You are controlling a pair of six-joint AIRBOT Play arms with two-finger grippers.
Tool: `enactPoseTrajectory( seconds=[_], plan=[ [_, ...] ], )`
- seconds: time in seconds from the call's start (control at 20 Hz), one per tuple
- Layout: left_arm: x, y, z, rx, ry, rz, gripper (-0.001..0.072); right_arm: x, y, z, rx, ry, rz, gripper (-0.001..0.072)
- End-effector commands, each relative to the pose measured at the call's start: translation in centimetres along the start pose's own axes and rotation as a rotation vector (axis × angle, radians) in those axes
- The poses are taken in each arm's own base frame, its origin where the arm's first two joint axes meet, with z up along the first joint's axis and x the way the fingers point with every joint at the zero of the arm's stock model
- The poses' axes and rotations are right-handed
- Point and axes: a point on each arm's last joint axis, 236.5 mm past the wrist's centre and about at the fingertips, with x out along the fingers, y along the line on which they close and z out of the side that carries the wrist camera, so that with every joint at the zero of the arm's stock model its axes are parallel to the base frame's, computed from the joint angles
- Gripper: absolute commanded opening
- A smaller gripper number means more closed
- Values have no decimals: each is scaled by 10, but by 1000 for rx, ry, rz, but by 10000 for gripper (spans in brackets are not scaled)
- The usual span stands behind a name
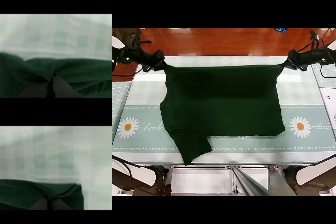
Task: Fold the shirts.
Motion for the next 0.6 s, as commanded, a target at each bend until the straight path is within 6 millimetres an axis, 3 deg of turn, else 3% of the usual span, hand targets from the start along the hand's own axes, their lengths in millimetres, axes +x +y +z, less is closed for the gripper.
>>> enactPoseTrajectory(
  seconds=[0.0, 0.2, 0.35, 0.55],
  plan=[
    [-5, 29, -55, 38, 156, 104, 25, -13, -19, -46, 2, 193, -49, 23],
    [14, 47, -110, 14, 249, 112, 25, -5, -32, -88, 26, 291, -71, 23],
    [24, 54, -135, -7, 308, 114, 25, 8, -42, -119, 43, 370, -63, 23],
    [32, 57, -153, -18, 353, 111, 25, 15, -49, -127, 59, 374, -70, 23]
  ],
)
